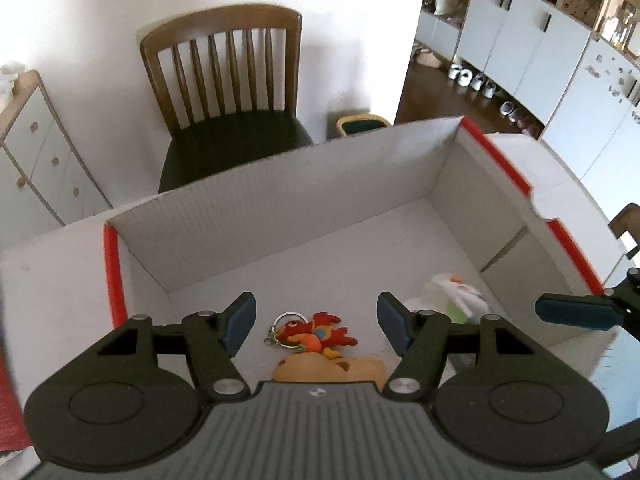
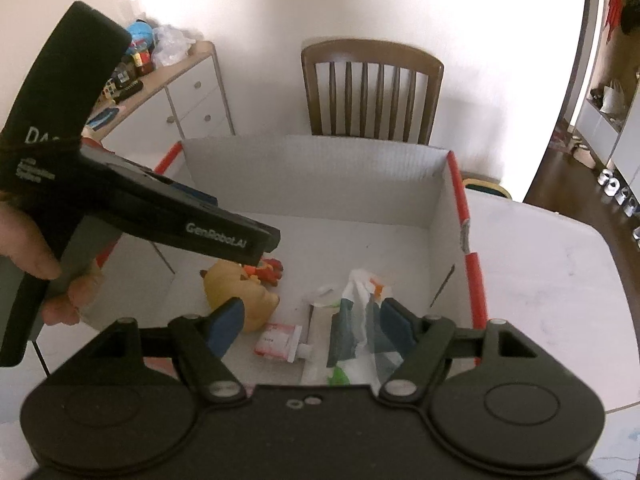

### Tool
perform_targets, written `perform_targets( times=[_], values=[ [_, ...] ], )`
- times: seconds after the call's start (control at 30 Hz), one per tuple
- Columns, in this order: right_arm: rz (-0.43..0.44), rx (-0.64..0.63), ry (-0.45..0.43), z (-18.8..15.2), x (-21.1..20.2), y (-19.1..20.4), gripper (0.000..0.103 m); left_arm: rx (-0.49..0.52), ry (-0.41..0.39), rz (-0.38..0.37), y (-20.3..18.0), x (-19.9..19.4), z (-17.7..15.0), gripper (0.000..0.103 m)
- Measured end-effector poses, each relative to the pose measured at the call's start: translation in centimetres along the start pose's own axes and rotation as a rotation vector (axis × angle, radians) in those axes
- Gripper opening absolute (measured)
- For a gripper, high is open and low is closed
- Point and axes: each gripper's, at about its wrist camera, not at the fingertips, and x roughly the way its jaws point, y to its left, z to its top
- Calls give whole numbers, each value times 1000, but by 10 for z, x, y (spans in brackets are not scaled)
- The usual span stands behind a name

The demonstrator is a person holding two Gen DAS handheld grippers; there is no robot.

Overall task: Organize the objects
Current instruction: 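Lower both items into the red box and open both grippers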

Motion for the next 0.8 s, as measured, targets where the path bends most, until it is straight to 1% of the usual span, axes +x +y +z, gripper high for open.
perform_targets(
  times=[0.03,0.2,0.43,0.8],
  values=[
    [-3,-3,-6,-2,-6,0,77,3,-8,-1,-3,-6,-1,66],
    [6,6,-34,-5,-32,-3,77,2,-42,-7,-13,-33,-4,66],
    [21,-23,-67,-14,-72,2,78,12,-90,-20,-30,-78,-17,66],
    [71,-50,-97,-30,-128,7,82,25,-158,-49,-61,-147,-51,66]
  ],
)
